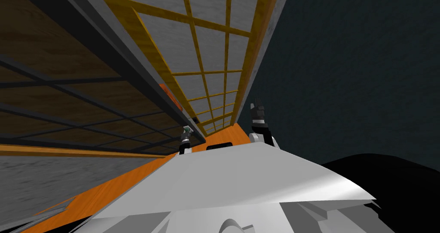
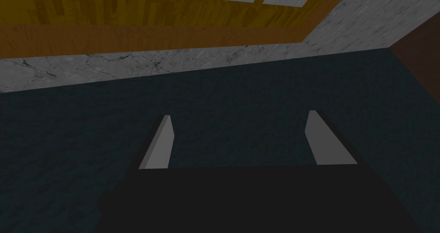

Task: Pull the door open

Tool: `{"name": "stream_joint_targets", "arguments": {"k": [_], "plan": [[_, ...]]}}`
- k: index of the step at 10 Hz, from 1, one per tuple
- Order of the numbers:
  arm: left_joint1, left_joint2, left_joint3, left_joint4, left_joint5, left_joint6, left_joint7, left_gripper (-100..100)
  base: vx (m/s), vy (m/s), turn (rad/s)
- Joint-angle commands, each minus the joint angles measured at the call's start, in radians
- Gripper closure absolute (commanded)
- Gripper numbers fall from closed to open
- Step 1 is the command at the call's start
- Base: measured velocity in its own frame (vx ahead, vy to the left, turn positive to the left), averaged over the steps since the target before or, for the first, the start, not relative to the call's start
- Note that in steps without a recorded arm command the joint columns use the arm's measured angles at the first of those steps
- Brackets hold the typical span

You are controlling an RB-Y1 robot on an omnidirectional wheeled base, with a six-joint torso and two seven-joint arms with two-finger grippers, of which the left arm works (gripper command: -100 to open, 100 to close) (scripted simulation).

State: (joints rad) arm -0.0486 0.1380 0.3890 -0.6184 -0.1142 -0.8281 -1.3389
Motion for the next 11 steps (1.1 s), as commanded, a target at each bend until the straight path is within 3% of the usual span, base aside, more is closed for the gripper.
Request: {"name": "stream_joint_targets", "arguments": {"k": [1,11], "plan": [[-0.001,0.014,0.013,0.03,0.007,-0.002,-0.001,100,-0.082,-0.01,0.036],[0.044,0.03,0.009,0.043,0.042,-0.001,0.117,100,-0.076,0.007,0.012]]}}
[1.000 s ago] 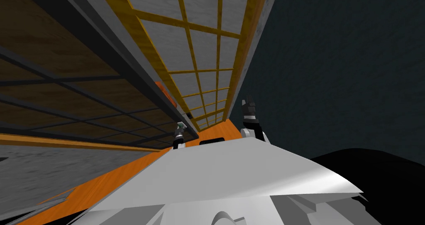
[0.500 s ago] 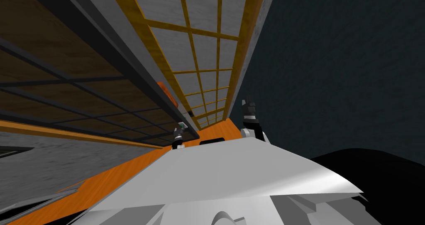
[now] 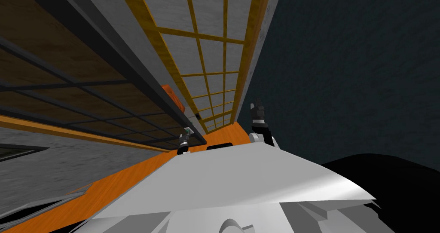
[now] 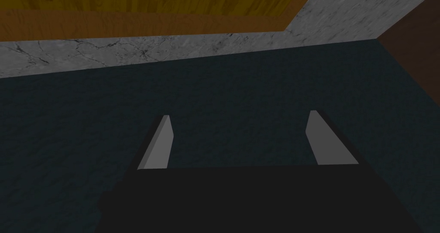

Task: Pull the door open

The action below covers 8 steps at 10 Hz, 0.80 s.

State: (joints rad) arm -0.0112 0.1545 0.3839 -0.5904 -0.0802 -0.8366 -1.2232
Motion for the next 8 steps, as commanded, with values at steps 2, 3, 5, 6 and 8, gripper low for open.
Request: {"name": "stream_joint_targets", "arguments": {"k": [2,3,5,6,8], "plan": [[0.015,0.017,0.01,0.017,0.018,0.007,0.04,100,-0.073,0.005,0.002],[0.022,0.02,0.006,0.018,0.029,0.007,0.079,100,-0.082,0.019,-0.03],[0.03,0.024,0.002,0.02,0.039,0.008,0.117,100,-0.083,0.015,-0.013],[0.03,0.024,0.002,0.02,0.039,0.008,0.117,100,-0.068,0.0,0.007],[0.04,0.029,-0.006,0.021,0.057,0.007,0.186,100,-0.081,0.014,-0.017]]}}
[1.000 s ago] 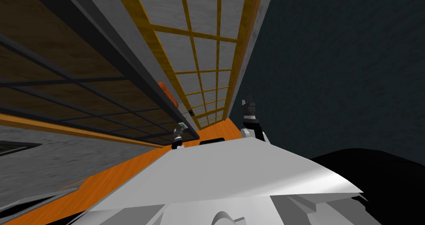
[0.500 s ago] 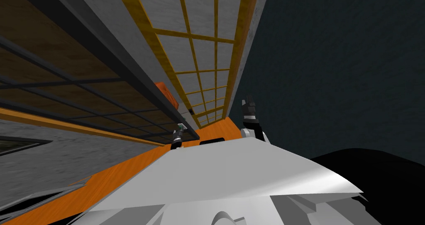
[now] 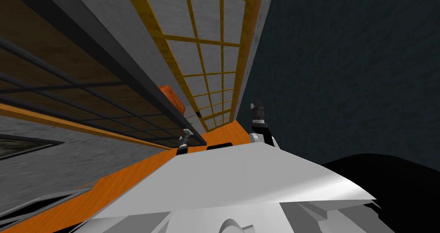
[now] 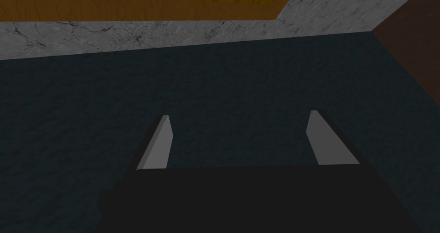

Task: Pull the door open

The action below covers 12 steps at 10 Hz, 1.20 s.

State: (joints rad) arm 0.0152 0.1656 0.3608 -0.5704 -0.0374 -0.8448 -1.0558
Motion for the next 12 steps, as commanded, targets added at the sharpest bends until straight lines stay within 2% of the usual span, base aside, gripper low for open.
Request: {"name": "stream_joint_targets", "arguments": {"k": [1,2,4,6,7,9,11,12], "plan": [[0.016,0.019,0.014,0.001,0.021,0.015,0.043,100,-0.057,0.009,-0.029],[0.016,0.019,0.014,0.001,0.021,0.015,0.043,100,-0.037,0.003,0.003],[0.022,0.023,0.008,0.002,0.033,0.015,0.091,100,-0.037,0.011,-0.008],[0.022,0.023,0.008,0.002,0.033,0.015,0.091,100,-0.031,0.0,-0.009],[0.027,0.026,0.002,0.002,0.046,0.015,0.14,100,-0.037,0.011,-0.045],[0.031,0.029,-0.006,0.001,0.06,0.014,0.195,100,-0.068,0.009,-0.032],[0.031,0.029,-0.006,-0.018,0.06,0.014,0.195,100,-0.016,0.017,0.002],[0.031,0.029,-0.006,0.001,0.06,0.014,0.195,100,0.009,0.007,-0.007]]}}
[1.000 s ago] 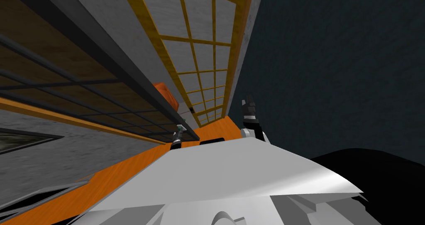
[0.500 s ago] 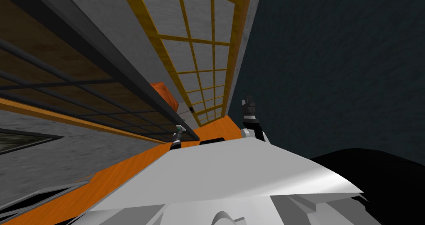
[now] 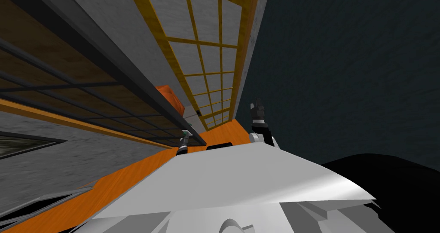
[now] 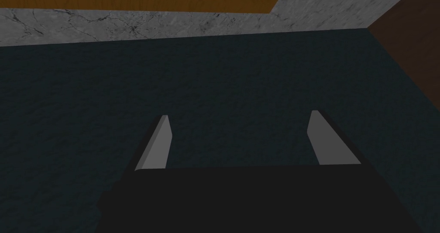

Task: Pull the door open

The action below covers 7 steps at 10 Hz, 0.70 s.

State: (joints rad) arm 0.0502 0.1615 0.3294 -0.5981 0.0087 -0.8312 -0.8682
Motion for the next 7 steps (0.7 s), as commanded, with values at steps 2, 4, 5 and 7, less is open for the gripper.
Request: {"name": "stream_joint_targets", "arguments": {"k": [2,4,5,7], "plan": [[-0.004,0.033,0.025,0.029,0.014,0.001,0.007,100,0.002,-0.008,0.003],[0.0,0.036,0.017,0.028,0.028,0.0,0.063,100,-0.015,-0.001,-0.032],[0.0,0.036,0.017,0.028,0.028,0.0,0.063,100,-0.027,0.004,-0.032],[0.001,0.038,0.013,0.028,0.036,0.0,0.092,100,-0.028,0.021,-0.006]]}}
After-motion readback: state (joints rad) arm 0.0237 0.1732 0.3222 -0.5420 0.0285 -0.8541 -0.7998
